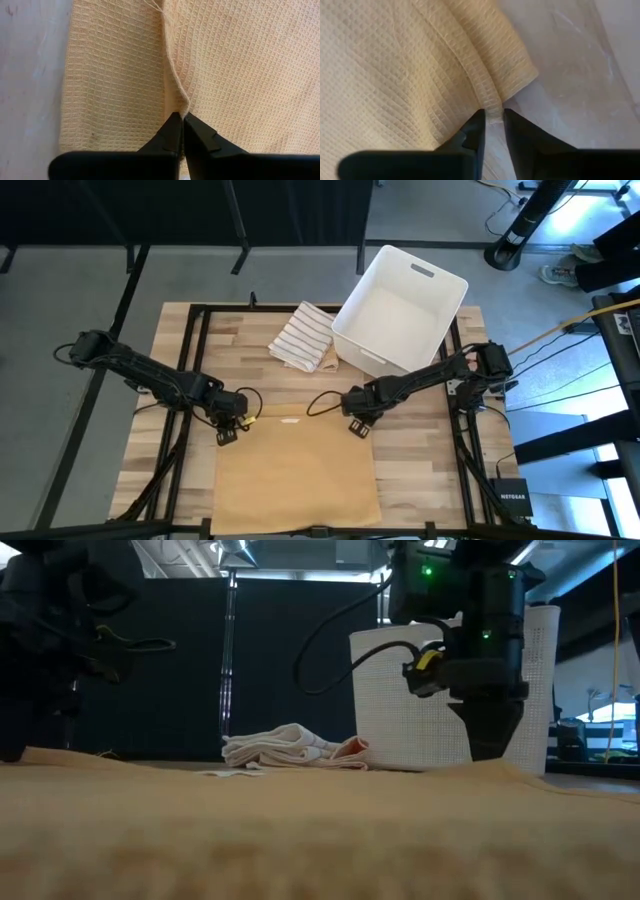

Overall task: Fold towel
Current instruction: Fold the yellow towel

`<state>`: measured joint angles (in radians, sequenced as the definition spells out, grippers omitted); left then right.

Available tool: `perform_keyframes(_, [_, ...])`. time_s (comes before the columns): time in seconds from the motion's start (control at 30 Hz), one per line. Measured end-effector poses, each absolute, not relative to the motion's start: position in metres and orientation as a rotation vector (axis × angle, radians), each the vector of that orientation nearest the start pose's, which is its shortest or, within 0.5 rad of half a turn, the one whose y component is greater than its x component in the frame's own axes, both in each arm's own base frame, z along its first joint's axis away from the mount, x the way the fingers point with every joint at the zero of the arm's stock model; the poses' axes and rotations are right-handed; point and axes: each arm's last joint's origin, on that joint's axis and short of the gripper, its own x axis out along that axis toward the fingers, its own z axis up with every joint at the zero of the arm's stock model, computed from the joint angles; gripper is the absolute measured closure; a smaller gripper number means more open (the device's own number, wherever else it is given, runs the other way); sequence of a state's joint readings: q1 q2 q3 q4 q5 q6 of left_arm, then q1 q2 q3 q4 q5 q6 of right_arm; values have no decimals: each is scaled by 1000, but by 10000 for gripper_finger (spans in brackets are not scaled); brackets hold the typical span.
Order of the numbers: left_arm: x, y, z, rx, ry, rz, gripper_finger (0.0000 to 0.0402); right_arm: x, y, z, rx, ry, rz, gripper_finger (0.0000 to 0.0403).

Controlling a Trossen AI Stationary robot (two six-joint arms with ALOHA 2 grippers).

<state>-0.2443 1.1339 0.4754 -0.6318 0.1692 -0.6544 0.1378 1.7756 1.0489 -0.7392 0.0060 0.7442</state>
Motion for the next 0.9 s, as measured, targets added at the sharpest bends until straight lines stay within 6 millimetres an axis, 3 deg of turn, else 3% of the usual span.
perform_keyframes(0.23, [159, -45, 148, -502, 1360, 83, 397, 305, 43, 151, 495, 1426, -364, 396])
perform_keyframes(0.6, [159, -44, 148, -492, 1358, 91, 398, 312, 57, 186, 462, 1331, -295, 400])
perform_keyframes(0.73, [159, -44, 148, -488, 1354, 99, 398, 308, 71, 186, 418, 1337, -296, 383])
perform_keyframes(0.9, [159, -44, 147, -490, 1352, 107, 395, 297, 84, 185, 315, 1321, -446, 325])
